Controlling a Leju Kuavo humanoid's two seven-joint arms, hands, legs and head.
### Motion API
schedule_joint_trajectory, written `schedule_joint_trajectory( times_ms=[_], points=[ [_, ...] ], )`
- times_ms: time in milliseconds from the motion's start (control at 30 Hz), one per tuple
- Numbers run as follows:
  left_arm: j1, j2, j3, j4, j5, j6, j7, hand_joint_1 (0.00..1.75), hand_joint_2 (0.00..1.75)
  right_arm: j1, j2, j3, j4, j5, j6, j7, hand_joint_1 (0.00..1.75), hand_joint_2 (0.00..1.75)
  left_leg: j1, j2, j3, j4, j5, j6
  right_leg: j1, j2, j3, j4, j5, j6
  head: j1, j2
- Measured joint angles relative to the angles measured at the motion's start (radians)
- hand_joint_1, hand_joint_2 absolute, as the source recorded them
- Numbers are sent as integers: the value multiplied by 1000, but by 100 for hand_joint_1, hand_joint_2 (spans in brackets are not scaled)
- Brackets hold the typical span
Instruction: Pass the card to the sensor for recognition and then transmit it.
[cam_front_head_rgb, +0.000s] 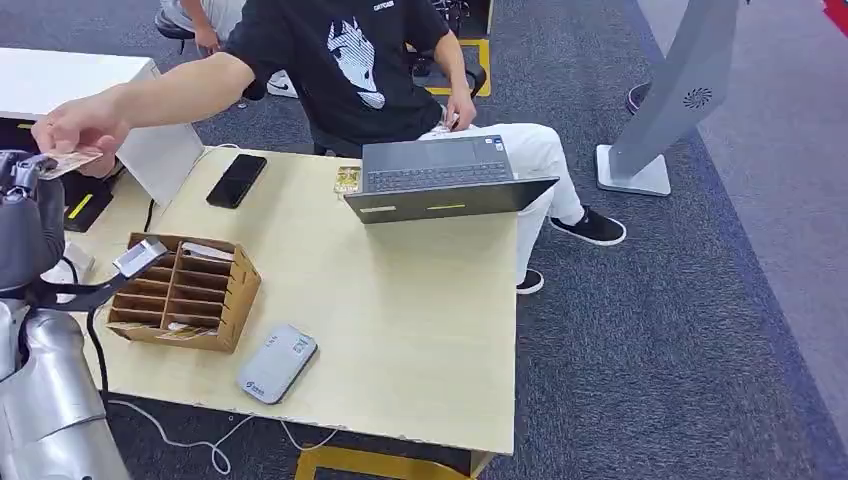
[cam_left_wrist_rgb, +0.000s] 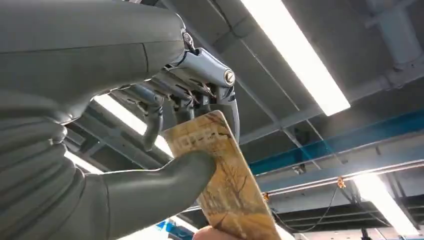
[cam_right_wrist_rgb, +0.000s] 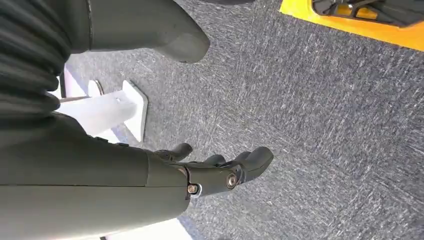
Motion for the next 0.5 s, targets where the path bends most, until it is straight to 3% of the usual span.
schedule_joint_trajectory(
  times_ms=[500],
  points=[
    [-1,-13,6,0,38,0,-10,175,175,0,0,-5,0,3,-9,-1,0,175,0,0,0,0,0,0,0,0,0,0,0,0,0,0]
  ],
)
